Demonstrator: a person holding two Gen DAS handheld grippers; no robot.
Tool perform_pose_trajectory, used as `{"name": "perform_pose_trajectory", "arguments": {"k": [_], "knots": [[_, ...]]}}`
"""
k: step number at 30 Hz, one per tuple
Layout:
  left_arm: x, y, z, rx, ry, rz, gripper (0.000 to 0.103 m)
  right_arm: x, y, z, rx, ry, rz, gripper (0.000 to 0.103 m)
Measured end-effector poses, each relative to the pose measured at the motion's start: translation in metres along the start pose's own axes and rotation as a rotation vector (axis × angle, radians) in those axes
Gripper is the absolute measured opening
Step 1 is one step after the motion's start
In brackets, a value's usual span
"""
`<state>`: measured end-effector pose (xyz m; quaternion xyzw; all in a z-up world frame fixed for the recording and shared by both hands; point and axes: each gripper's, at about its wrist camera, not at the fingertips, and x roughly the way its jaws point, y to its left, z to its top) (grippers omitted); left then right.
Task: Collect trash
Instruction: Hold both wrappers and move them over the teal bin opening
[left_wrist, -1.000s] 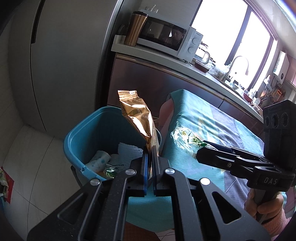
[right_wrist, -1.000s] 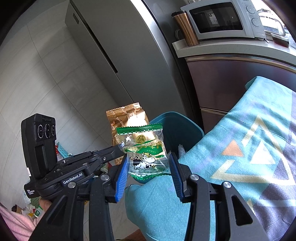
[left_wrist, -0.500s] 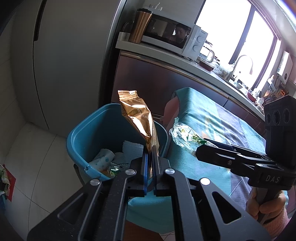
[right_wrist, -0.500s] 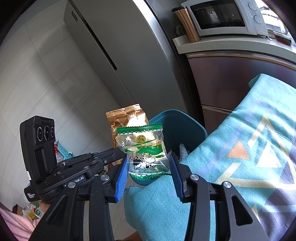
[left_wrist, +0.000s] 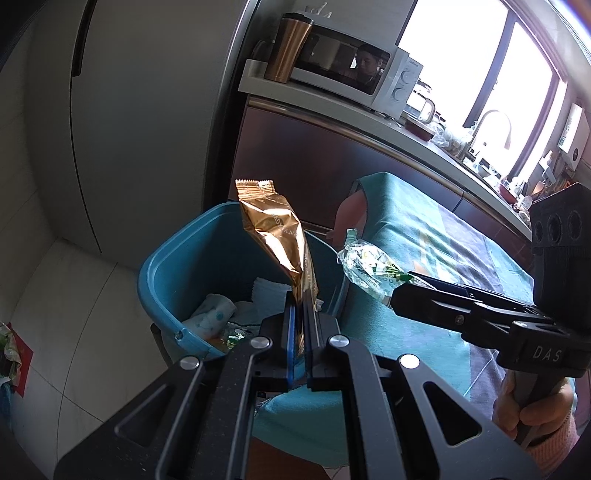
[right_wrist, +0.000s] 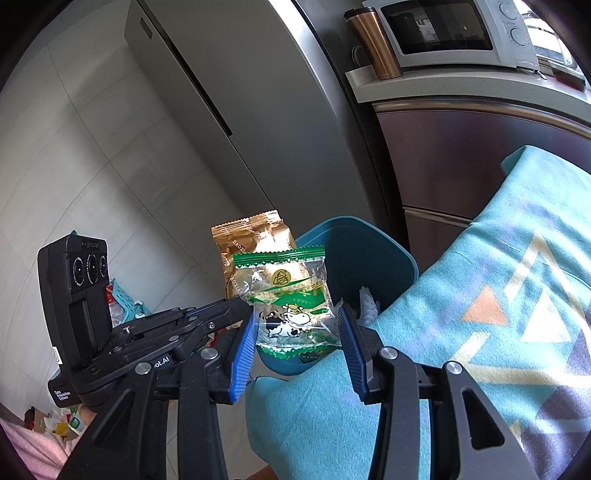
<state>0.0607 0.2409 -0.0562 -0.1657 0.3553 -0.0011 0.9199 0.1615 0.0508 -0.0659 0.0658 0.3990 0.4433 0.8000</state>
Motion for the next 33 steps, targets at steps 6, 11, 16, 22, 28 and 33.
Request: {"name": "perform_pose_trajectory", "arguments": {"k": [6,11,16,22,28,33], "knots": [[0.002,0.003,-0.001,-0.004,0.006,0.013,0.004,0.005,-0.001,0.001,0.008,0.008,0.004,0.042],[0.005,0.005,-0.001,-0.003,0.012,0.023,0.004,0.009,-0.001,0.002,0.011,0.014,0.002,0.042],[0.009,0.007,-0.001,-0.003,0.016,0.031,0.004,0.012,0.0,0.004,0.016,0.02,-0.001,0.042],[0.015,0.009,-0.001,-0.005,0.023,0.042,0.004,0.015,0.0,0.005,0.018,0.026,-0.01,0.042],[0.021,0.012,-0.002,-0.006,0.034,0.06,0.004,0.019,0.002,0.005,0.021,0.035,-0.023,0.042],[0.027,0.016,-0.002,-0.015,0.046,0.074,0.004,0.025,0.004,0.005,0.023,0.045,-0.031,0.043]]}}
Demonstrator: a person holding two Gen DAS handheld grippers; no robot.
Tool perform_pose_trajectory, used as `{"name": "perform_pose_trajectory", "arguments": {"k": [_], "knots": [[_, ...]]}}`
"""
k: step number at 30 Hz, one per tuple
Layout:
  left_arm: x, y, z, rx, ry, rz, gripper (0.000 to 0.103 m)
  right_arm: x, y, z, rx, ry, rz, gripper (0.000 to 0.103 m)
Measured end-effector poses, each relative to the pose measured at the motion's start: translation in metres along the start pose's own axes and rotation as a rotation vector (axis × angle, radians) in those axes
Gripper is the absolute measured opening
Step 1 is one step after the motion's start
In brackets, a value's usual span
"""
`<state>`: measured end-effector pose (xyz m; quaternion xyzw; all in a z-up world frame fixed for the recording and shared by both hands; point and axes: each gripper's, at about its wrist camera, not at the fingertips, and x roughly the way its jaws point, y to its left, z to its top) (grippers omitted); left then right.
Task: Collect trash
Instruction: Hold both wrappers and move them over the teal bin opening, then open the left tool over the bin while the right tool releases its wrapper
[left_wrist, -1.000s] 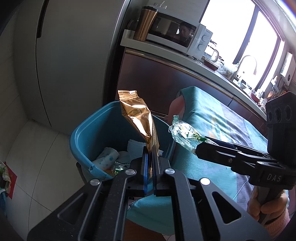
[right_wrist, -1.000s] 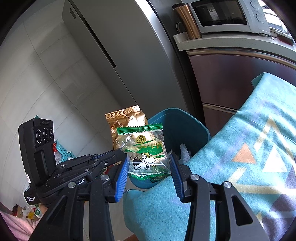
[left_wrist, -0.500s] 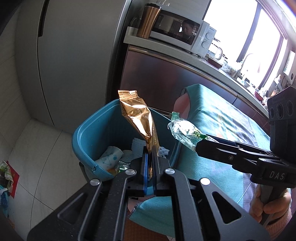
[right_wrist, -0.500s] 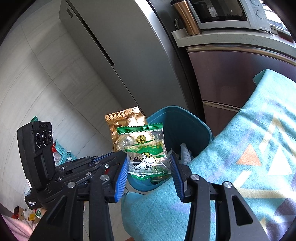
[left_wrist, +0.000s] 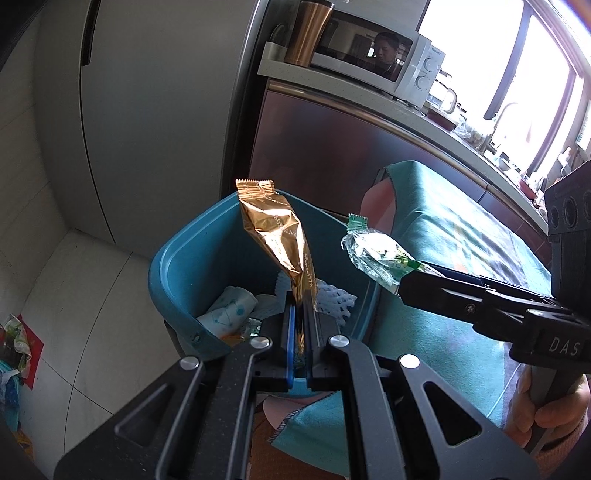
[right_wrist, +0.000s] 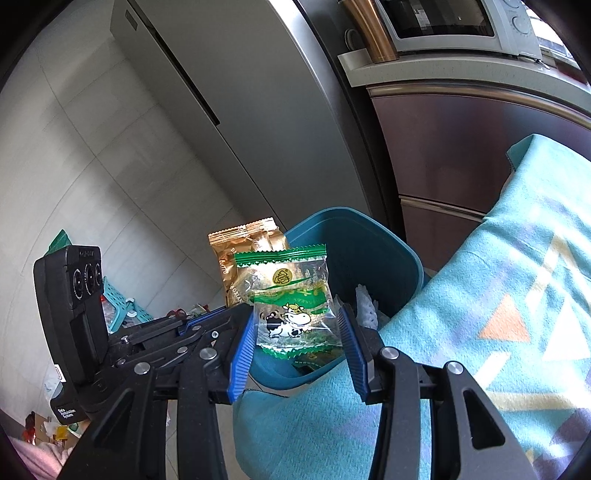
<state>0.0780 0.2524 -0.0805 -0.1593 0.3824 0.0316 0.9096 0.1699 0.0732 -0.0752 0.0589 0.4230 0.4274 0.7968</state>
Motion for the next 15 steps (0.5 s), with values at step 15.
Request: {"name": "perform_pose_trajectory", "arguments": {"k": [15], "knots": [[0.019,0.001,-0.001,-0.002,0.027,0.02,0.004,0.014,0.007,0.006,-0.005,0.028,-0.031,0.044]]}}
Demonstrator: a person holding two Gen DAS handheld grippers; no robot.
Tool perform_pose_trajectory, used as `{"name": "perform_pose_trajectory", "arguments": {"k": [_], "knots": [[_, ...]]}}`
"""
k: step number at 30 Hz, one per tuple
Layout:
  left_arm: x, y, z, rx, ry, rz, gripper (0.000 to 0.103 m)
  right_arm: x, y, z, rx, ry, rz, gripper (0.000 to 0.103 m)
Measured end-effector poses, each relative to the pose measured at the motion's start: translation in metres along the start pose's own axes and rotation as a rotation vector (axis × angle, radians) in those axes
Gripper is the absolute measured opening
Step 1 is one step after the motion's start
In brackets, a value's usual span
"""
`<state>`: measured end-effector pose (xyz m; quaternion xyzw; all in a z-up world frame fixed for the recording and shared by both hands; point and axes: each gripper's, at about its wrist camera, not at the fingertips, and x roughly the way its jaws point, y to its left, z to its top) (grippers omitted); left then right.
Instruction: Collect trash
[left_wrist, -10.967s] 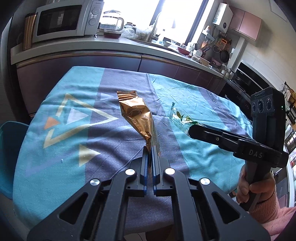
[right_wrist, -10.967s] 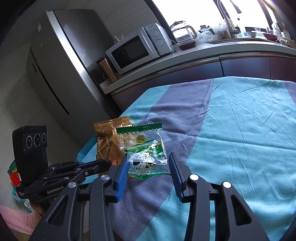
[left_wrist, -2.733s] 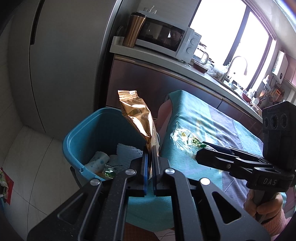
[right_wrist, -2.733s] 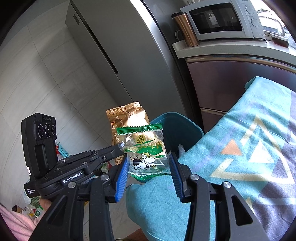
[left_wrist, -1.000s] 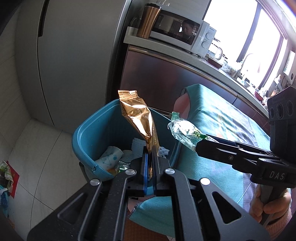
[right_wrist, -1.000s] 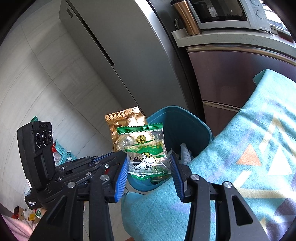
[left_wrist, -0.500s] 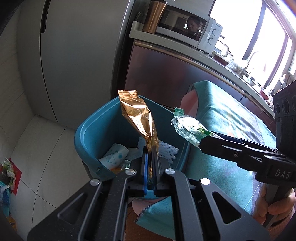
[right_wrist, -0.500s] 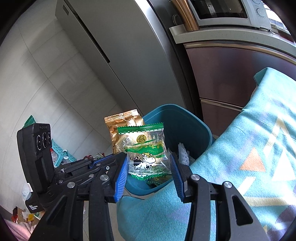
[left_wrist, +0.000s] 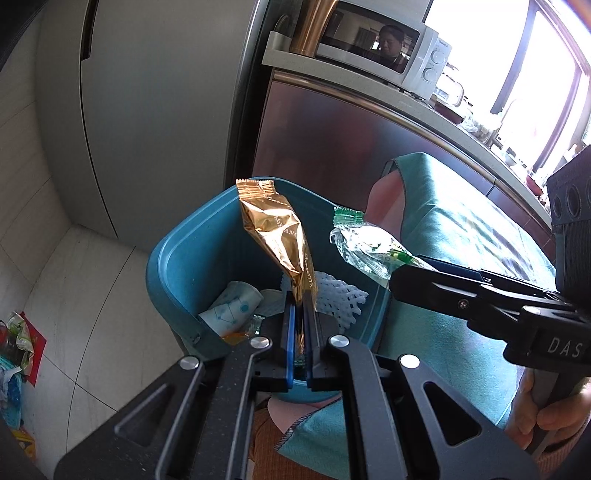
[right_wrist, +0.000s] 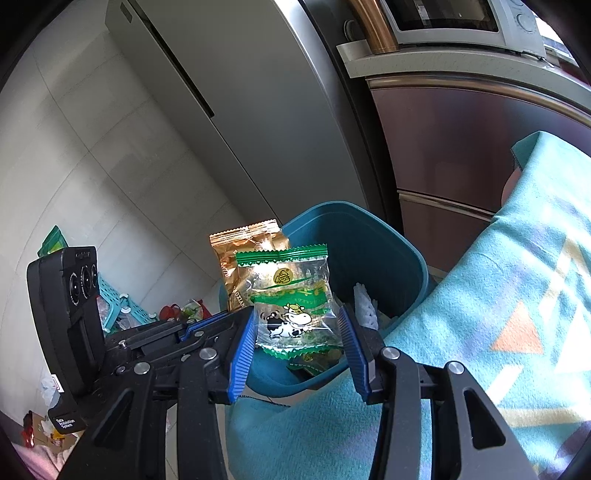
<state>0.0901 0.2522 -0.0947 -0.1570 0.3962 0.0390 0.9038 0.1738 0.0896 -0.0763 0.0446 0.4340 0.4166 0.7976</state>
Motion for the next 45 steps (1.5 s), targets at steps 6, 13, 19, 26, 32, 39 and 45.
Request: {"name": "perform_pose_trajectory", "arguments": {"k": [6,13,19,26,32,39,45], "knots": [[0.007,0.003,0.001,0.0,0.005,0.014,0.005,0.006,0.005,0.003,-0.005,0.006,-0.022,0.048],[0.024,0.015,-0.002,-0.039,0.054,0.025,0.014,0.007,0.007,0.002,-0.01,0.002,-0.04,0.054],[0.017,0.016,-0.008,-0.04,0.033,0.013,0.019,-0.001,0.001,-0.006,0.001,-0.011,-0.029,0.055],[-0.018,-0.004,-0.012,0.028,-0.074,-0.005,0.039,-0.04,0.001,-0.023,-0.03,-0.097,-0.064,0.067],[-0.049,-0.031,-0.02,0.095,-0.181,-0.026,0.068,-0.087,-0.002,-0.047,-0.051,-0.227,-0.168,0.084],[-0.084,-0.071,-0.035,0.162,-0.315,-0.019,0.097,-0.136,-0.013,-0.08,-0.028,-0.356,-0.316,0.096],[-0.106,-0.108,-0.043,0.211,-0.391,-0.032,0.097,-0.172,-0.02,-0.111,-0.01,-0.474,-0.448,0.096]]}}
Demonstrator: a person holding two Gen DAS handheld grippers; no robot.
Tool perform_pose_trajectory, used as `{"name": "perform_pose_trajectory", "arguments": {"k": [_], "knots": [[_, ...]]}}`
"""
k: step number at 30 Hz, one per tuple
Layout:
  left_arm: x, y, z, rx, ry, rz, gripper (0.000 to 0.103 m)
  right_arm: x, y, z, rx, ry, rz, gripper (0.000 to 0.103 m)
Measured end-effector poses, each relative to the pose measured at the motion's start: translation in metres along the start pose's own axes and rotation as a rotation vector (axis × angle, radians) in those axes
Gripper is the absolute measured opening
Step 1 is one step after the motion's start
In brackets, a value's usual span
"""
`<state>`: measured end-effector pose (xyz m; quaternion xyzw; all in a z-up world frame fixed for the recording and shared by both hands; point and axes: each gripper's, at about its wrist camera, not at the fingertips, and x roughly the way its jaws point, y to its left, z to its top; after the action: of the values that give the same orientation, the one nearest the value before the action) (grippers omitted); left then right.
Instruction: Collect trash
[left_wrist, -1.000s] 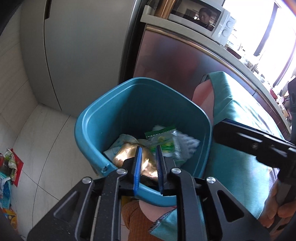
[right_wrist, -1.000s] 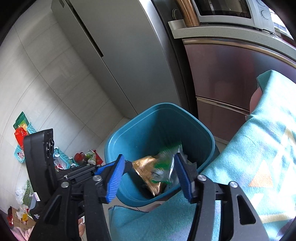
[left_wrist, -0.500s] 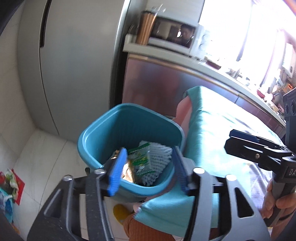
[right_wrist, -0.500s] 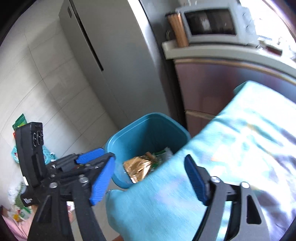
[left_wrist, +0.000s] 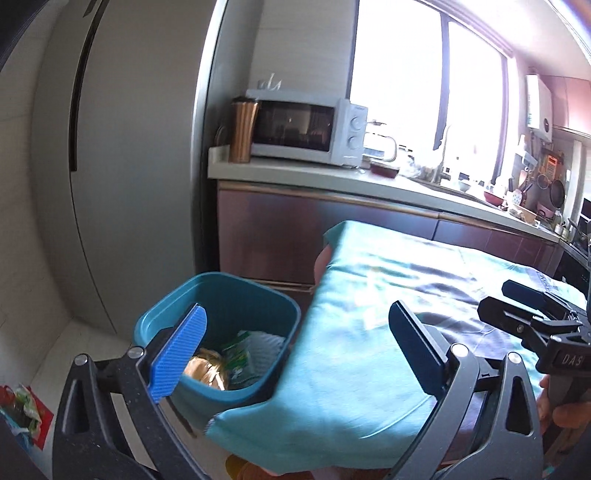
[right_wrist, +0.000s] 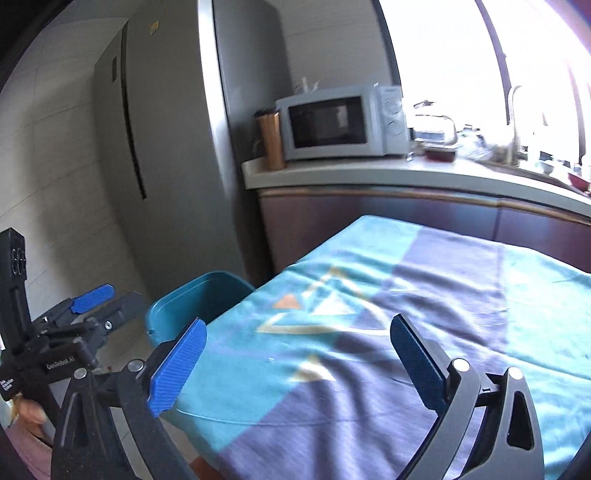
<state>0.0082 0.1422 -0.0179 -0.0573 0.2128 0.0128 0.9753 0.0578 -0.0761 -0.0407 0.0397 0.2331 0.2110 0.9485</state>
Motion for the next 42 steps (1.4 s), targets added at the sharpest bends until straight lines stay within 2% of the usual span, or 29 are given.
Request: {"name": "perform_pose_trajectory", "arguments": {"k": [10,16,24,42], "knots": [[-0.017,-0.063,0.002,0.072,-0.065,-0.039,0.097,-0.052,-0.037,-0.018,0.047,-0.114,-0.15,0.096],[-0.017,-0.082,-0.001,0.076,-0.069,-0.041,0.097,-0.069,-0.044,-0.023,0.044,-0.157,-0.222,0.096],[-0.016,-0.09,0.001,0.083,-0.091,-0.03,0.097,-0.08,-0.056,-0.029,0.066,-0.184,-0.267,0.096],[-0.018,-0.096,-0.004,0.103,-0.121,-0.002,0.097,-0.089,-0.06,-0.031,0.067,-0.218,-0.301,0.096]]}}
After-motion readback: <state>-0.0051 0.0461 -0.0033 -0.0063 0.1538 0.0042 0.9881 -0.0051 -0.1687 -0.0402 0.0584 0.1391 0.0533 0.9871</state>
